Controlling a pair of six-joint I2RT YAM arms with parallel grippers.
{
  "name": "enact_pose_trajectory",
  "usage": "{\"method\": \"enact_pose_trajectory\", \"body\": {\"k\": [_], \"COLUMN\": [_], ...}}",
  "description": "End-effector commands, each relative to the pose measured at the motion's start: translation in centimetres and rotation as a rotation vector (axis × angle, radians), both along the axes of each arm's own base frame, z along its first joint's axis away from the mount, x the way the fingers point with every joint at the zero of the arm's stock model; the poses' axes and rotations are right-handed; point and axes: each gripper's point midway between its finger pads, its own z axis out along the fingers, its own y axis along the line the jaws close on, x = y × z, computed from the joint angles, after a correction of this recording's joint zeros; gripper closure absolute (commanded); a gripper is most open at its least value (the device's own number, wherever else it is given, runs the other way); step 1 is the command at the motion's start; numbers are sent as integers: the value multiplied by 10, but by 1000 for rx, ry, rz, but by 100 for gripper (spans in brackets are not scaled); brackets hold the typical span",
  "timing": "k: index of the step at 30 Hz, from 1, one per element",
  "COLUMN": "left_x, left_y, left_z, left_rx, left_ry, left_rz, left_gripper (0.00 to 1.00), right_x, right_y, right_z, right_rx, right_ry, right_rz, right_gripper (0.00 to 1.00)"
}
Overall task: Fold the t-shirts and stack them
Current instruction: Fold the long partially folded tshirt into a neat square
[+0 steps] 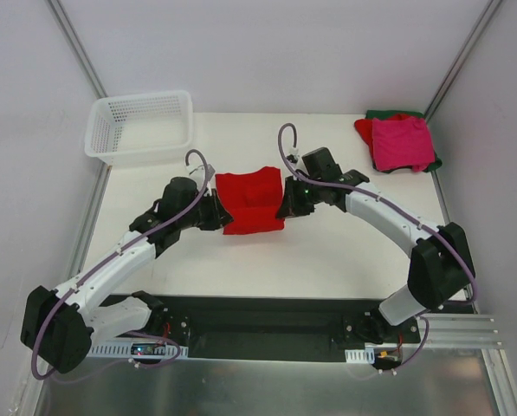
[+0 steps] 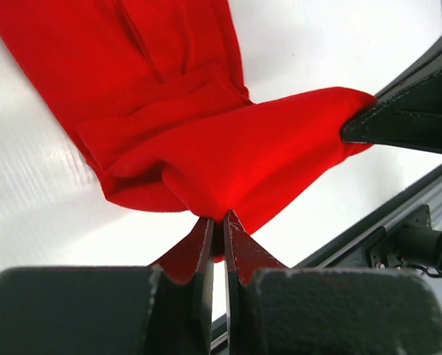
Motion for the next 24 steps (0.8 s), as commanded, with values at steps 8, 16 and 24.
{"method": "enact_pose_trajectory", "body": {"k": [8, 16, 24], "left_x": [62, 102, 134], "left_y": [14, 15, -4], "left_z": [20, 9, -17], "left_rx": [5, 3, -16], "left_ry": [-115, -114, -68], "left_rz": [60, 58, 16], "left_gripper": [100, 100, 100], "right_x": [48, 82, 108], "right_y": [12, 19, 18], "right_z": [6, -6, -21], "right_rx": [24, 50, 64], "right_ry": [-40, -13, 11], "right_rz": [9, -2, -27], "right_gripper": [99, 99, 99]}}
